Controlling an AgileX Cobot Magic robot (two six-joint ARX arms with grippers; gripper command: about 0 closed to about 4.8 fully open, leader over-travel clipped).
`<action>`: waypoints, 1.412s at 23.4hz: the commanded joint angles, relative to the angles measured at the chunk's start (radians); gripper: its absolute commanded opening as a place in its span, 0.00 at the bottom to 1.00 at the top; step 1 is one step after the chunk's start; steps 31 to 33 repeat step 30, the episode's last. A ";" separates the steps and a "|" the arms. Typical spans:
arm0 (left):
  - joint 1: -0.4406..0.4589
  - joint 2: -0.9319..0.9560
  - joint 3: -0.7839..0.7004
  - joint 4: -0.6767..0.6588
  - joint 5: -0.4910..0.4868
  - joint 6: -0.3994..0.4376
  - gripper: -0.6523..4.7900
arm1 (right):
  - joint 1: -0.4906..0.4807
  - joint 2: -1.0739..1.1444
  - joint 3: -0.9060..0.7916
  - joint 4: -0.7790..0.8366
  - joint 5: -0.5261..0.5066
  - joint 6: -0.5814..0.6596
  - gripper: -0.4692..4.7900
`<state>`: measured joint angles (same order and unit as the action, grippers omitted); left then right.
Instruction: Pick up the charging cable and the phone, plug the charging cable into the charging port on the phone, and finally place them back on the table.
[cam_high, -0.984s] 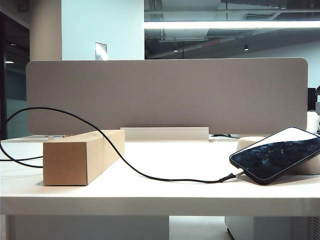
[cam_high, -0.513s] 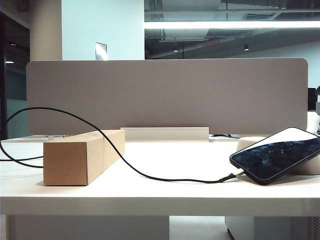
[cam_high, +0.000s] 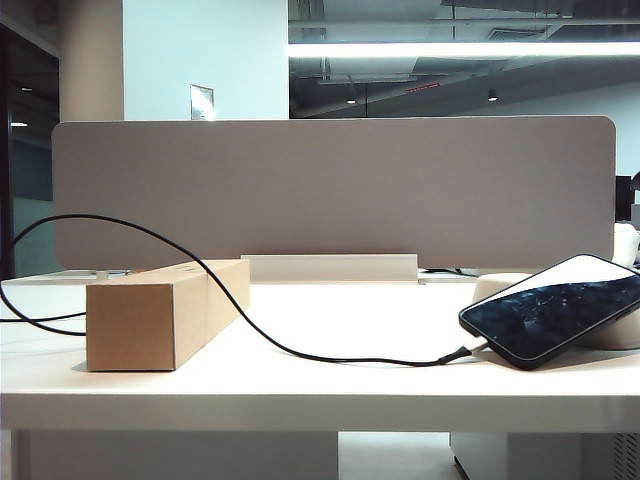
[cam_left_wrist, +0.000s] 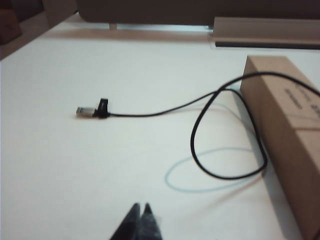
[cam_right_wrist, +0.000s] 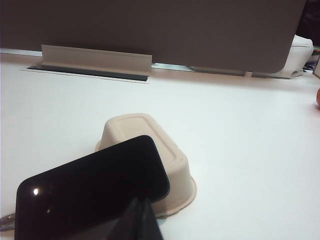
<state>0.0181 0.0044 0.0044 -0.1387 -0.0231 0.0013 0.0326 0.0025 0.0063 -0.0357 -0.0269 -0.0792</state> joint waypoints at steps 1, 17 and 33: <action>0.000 0.000 0.003 0.133 -0.003 0.011 0.11 | 0.000 -0.002 -0.006 0.010 0.005 -0.003 0.09; 0.000 0.000 0.003 0.147 0.000 0.025 0.11 | 0.000 -0.002 -0.006 0.010 0.005 -0.003 0.09; 0.000 0.000 0.003 0.147 0.000 0.025 0.11 | 0.000 -0.002 -0.006 0.010 0.005 -0.003 0.09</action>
